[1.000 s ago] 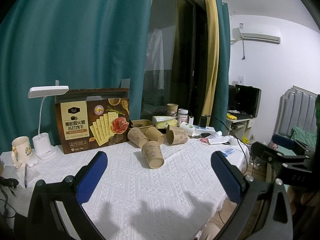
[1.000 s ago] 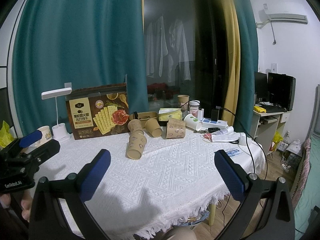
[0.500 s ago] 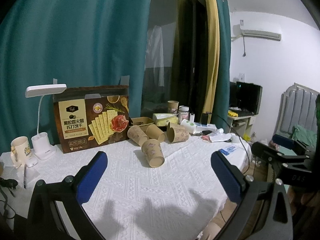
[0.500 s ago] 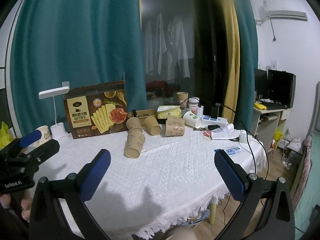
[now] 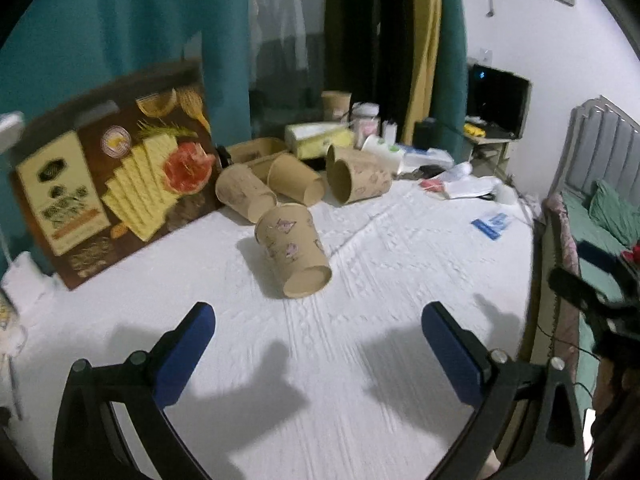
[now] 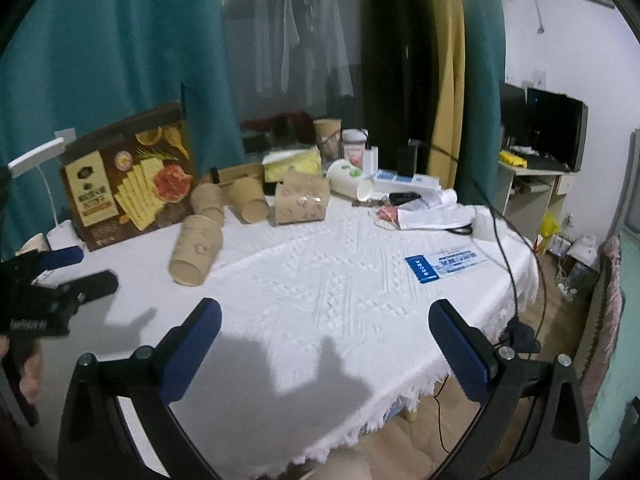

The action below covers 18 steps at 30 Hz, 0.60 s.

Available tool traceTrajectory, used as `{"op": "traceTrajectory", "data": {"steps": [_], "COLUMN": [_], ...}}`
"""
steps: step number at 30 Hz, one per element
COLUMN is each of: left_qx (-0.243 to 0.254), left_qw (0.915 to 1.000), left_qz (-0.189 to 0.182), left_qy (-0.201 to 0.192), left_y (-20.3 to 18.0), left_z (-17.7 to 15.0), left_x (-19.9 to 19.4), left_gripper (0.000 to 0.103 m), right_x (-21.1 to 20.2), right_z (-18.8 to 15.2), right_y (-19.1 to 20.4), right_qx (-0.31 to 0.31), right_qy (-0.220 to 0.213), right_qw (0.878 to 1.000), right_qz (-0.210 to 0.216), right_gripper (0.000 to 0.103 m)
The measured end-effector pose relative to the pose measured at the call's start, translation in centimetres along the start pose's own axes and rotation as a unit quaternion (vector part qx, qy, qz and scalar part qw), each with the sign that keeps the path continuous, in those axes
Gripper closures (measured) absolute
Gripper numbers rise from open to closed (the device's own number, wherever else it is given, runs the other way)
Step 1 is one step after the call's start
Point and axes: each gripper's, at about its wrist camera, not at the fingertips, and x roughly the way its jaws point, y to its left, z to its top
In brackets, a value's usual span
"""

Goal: Flip cup upright
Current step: 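Reach the left gripper to the tan paper cup lying on its side and grasp it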

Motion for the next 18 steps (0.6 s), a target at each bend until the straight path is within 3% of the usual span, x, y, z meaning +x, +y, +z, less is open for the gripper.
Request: {"op": "traceTrajectory", "data": {"steps": [7, 12, 16, 18], "left_qx": [-0.027, -0.035, -0.049, -0.056], "left_qw": [0.9988, 0.996, 0.9924, 0.9909], "left_qz": [-0.019, -0.011, -0.011, -0.014], "left_qy": [0.036, 0.082, 0.113, 0.122], "left_y": [1.2, 2.1, 2.8, 3.1], "left_z": [3.4, 4.8, 4.8, 4.5], "left_x": [7.6, 12.9, 15.4, 15.9], "left_gripper": [0.001, 0.011, 0.023, 0.034], "right_x": [4.2, 6.0, 6.5, 6.5], "right_z": [0.0, -0.5, -0.9, -1.0], "right_y": [-2.0, -3.2, -3.9, -3.9], "right_qx": [0.024, 0.041, 0.045, 0.045], "right_qy": [0.02, 0.035, 0.041, 0.042], "right_qw": [0.999, 0.998, 0.998, 0.998], "right_qz": [0.02, 0.026, 0.024, 0.025], "right_gripper": [0.001, 0.001, 0.002, 0.005]}}
